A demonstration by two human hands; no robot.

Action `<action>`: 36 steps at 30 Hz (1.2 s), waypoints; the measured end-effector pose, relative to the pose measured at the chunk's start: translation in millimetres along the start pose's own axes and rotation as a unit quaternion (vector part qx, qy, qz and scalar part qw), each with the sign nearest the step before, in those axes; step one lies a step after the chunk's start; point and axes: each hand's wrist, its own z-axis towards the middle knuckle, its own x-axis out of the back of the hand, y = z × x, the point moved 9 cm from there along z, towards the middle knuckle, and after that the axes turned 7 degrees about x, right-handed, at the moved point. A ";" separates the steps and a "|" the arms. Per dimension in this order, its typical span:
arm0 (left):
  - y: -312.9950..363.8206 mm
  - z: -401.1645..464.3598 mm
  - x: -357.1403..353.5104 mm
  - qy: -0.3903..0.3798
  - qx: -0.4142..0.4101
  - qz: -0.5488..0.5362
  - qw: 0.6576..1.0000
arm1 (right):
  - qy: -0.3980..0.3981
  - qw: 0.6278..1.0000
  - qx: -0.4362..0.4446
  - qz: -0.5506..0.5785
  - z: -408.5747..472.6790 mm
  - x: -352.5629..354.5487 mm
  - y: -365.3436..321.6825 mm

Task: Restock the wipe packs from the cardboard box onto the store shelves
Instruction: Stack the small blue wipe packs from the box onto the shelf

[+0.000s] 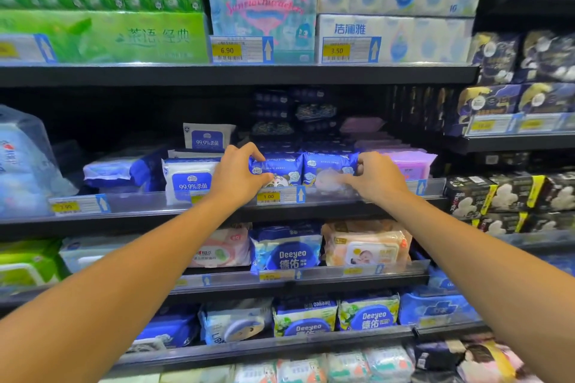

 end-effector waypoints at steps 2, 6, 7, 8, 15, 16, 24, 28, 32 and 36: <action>0.8 -0.4 -0.1 -0.003 0.002 0.000 1.000 | 0.015 0.999 0.012 0.030 -4.6 1.7 -0.2; -0.1 -2.2 -0.1 0.017 0.027 -0.016 0.999 | 0.119 0.984 0.130 0.037 -36.5 20.6 -19.6; 0.1 -3.3 -0.3 0.026 0.035 -0.018 0.999 | 0.137 0.974 0.181 -0.009 -46.9 20.1 -30.0; 0.9 -4.9 -0.4 0.035 0.040 -0.017 0.998 | 0.140 0.962 0.226 -0.061 -55.2 13.7 -38.5; 18.9 -40.8 0.1 0.080 -0.113 0.094 0.986 | 0.066 0.957 0.242 -0.147 -68.1 -11.9 -40.4; 25.6 -52.7 -1.8 0.088 -0.171 0.121 0.974 | 0.073 0.956 0.246 -0.142 -70.7 -9.6 -41.5; 26.1 -80.0 -45.5 -0.001 -0.224 0.267 0.937 | 0.040 0.959 0.243 -0.137 -78.5 -19.2 -44.0; 36.0 -77.1 -53.3 -0.026 -0.223 0.306 0.925 | 0.037 0.966 0.224 -0.127 -73.9 -11.0 -38.3; 39.4 -77.5 -59.6 -0.049 -0.201 0.299 0.932 | 0.020 0.966 0.222 -0.134 -74.2 -14.8 -36.4; 35.5 -82.4 -47.9 -0.075 -0.222 0.276 0.932 | -0.001 0.961 0.235 -0.149 -82.3 -20.3 -35.7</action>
